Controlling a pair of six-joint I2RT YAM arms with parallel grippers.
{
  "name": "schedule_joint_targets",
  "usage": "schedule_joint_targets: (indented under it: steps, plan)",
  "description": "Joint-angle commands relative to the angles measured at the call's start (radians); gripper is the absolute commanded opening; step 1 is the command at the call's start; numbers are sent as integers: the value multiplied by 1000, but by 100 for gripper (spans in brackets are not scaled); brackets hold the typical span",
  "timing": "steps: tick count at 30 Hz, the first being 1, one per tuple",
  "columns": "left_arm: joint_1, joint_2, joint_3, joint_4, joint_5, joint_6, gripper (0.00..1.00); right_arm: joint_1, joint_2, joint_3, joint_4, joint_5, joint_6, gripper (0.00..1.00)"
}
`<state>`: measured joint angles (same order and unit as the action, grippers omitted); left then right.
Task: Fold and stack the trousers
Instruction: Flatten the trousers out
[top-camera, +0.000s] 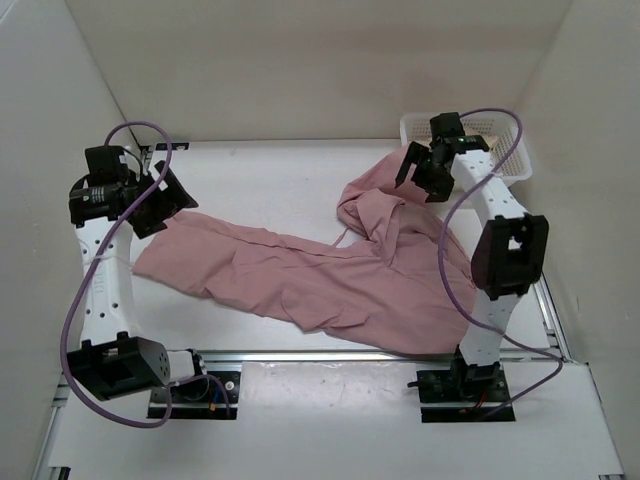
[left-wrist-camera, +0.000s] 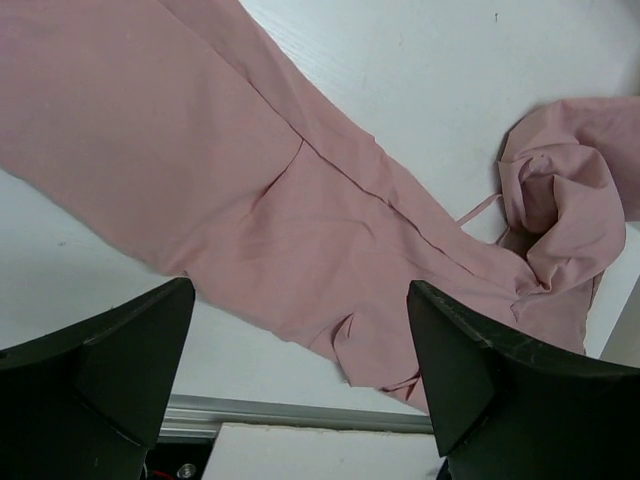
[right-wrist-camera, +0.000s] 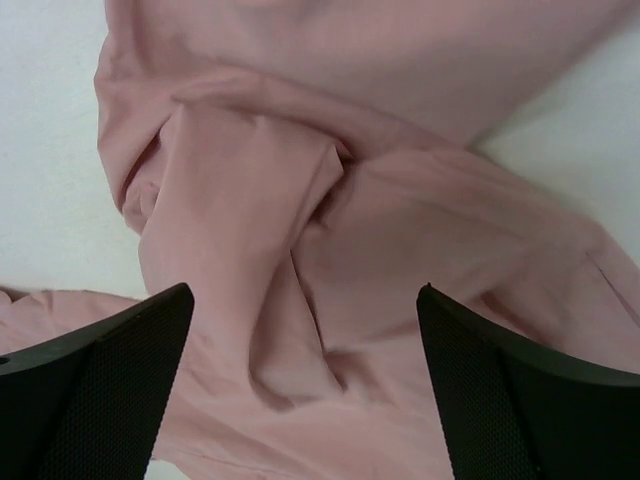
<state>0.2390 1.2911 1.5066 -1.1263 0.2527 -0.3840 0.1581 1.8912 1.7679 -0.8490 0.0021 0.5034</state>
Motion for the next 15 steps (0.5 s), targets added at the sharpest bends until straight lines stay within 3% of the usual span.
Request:
schedule_joint_targets:
  steps: [1, 4, 6, 8, 10, 11, 13, 15]
  plan:
    - [-3, -12, 10, -24, 2, 46, 100, 17, 64, 85, 10, -86, -14, 95]
    - [-12, 10, 10, -24, 2, 57, 100, 35, 123, 94, 21, -97, -14, 89]
    - [-12, 23, 1, -24, 2, 57, 100, 64, 161, 105, 21, -97, 4, 76]
    - [-12, 33, 1, -24, 2, 57, 100, 78, 183, 105, 30, -97, 20, 52]
    - [-12, 33, 1, -24, 2, 66, 100, 99, 183, 105, 30, -97, 20, 38]
    - [-12, 33, 1, -24, 2, 66, 100, 100, 183, 105, 30, -88, 29, 17]
    - [-12, 33, 10, -24, 2, 66, 100, 135, 155, 114, 30, -31, 29, 2]
    - [-12, 33, 10, -24, 2, 66, 100, 164, 102, 125, 41, 5, 17, 0]
